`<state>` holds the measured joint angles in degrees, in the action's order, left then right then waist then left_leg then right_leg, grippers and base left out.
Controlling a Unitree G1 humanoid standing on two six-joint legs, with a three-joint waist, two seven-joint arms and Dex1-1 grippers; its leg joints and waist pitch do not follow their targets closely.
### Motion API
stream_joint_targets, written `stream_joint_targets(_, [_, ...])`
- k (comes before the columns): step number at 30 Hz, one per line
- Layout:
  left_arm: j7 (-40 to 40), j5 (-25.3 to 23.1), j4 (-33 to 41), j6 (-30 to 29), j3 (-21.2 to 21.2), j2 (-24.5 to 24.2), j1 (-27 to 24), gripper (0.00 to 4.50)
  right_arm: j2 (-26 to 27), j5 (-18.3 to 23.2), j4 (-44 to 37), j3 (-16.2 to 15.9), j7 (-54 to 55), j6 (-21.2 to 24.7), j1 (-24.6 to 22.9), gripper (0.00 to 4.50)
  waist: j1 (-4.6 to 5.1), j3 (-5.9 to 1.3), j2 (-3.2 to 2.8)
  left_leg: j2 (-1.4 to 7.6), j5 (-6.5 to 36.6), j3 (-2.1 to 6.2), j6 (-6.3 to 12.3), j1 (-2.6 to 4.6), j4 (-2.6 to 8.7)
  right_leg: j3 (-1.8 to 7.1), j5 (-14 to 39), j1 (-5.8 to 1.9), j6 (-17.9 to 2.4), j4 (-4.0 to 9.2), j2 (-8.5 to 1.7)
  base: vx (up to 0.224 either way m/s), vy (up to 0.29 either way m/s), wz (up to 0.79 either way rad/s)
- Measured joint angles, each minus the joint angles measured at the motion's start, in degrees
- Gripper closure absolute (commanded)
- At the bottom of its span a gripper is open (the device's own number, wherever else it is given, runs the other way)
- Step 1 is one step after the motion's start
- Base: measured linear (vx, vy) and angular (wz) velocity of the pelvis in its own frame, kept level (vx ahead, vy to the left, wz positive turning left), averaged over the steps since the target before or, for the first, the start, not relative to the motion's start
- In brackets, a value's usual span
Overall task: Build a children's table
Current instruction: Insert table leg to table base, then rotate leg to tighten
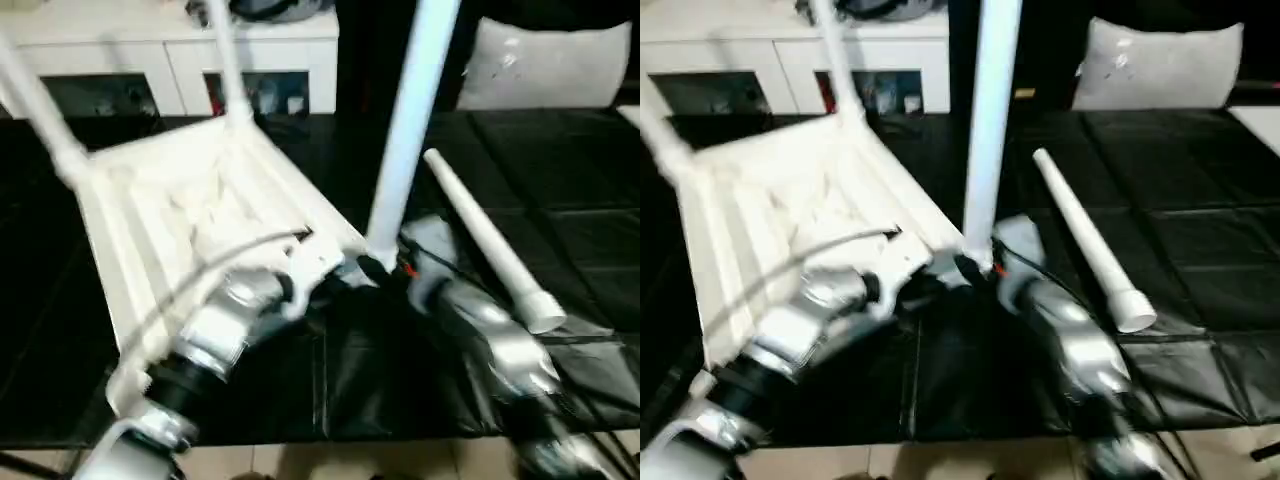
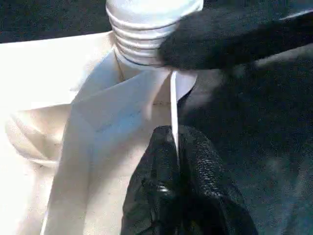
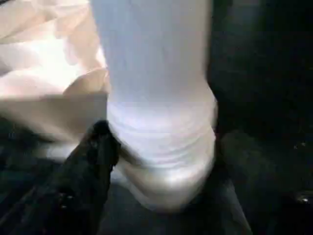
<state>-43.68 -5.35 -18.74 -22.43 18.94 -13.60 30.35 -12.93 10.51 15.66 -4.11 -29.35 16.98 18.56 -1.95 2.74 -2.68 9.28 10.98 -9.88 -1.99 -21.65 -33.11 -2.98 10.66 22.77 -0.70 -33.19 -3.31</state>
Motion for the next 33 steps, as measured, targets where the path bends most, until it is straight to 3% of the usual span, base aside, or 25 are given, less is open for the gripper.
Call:
stream_joint_targets(2, [-1.45, 0.02, -1.48, 2.43, 0.09, -0.64, 0.69, 4.50, -2.74, 0.27, -1.55, 0.01, -3.00, -1.60, -1.17, 0.39, -0.04, 0.01, -0.07, 0.06, 0.02, 0.00, 0.06, -0.36, -0.20, -0.07, -0.01, 0.27, -0.01, -0.07, 0.00, 0.000, 0.000, 0.00])
stream_joint_targets(6, [-4.87, 0.69, -3.96, 6.58, 0.25, -2.10, 1.14, 4.50, -6.15, 1.17, -3.37, 0.78, -8.02, -3.68, -2.27, 0.10, -0.12, 0.06, -0.20, 0.14, 0.07, 0.00, 0.12, -0.39, -0.53, -0.12, -0.01, 0.26, -0.03, -0.28, -0.01, 0.000, 0.000, 0.00])
stream_joint_targets(12, [-15.54, 3.35, -5.33, 13.71, 1.47, -6.52, 0.20, 4.50, -14.77, 3.61, -4.08, 1.39, -20.98, -5.89, -2.49, 0.04, -1.32, 0.10, -0.51, 0.19, 0.11, 0.00, 0.03, -0.32, -0.77, -0.20, -0.08, 0.02, -0.13, -0.37, -0.06, 0.000, 0.000, 0.00])
stream_joint_targets(18, [-21.95, 3.41, -6.93, 18.79, 3.71, -8.26, 1.06, 4.50, -16.97, 3.39, -4.16, -2.92, -30.20, -8.04, -1.70, 0.04, -2.85, 0.09, -0.53, 0.24, 0.06, -0.03, 0.12, -0.37, -1.11, -0.24, -0.07, 0.06, -0.13, -0.80, -0.13, 0.000, 0.000, 0.00])
stream_joint_targets(24, [-27.13, 3.41, -7.31, 22.04, 5.82, -9.16, 1.64, 4.50, -16.98, 3.38, -3.18, -5.53, -36.41, -10.40, 0.28, 0.59, -3.61, 0.08, -0.53, 0.36, 0.09, -0.09, 0.03, -0.35, -1.32, -0.37, -0.07, -0.09, -0.13, -0.96, -0.19, 0.000, 0.000, 0.00])
stream_joint_targets(32, [-28.50, 3.40, -7.13, 22.99, 6.67, -8.85, 1.65, 4.50, -17.09, 3.58, -1.92, -7.13, -40.85, -10.15, 0.60, 1.15, -3.24, 0.07, -0.51, 0.40, 0.07, -0.15, 0.06, -0.33, -1.38, -0.44, -0.14, -0.11, -0.23, -1.00, -0.23, 0.000, 0.000, 0.00])
stream_joint_targets(33, [-28.52, 3.40, -7.13, 23.09, 6.68, -8.85, 1.65, 4.50, -17.20, 3.50, -1.86, -7.50, -41.09, -10.12, 0.60, 1.40, -3.25, 0.07, -0.52, 0.42, 0.07, -0.15, 0.06, -0.34, -1.38, -0.47, -0.14, -0.11, -0.22, -1.00, -0.23, 0.000, 0.000, 0.00])
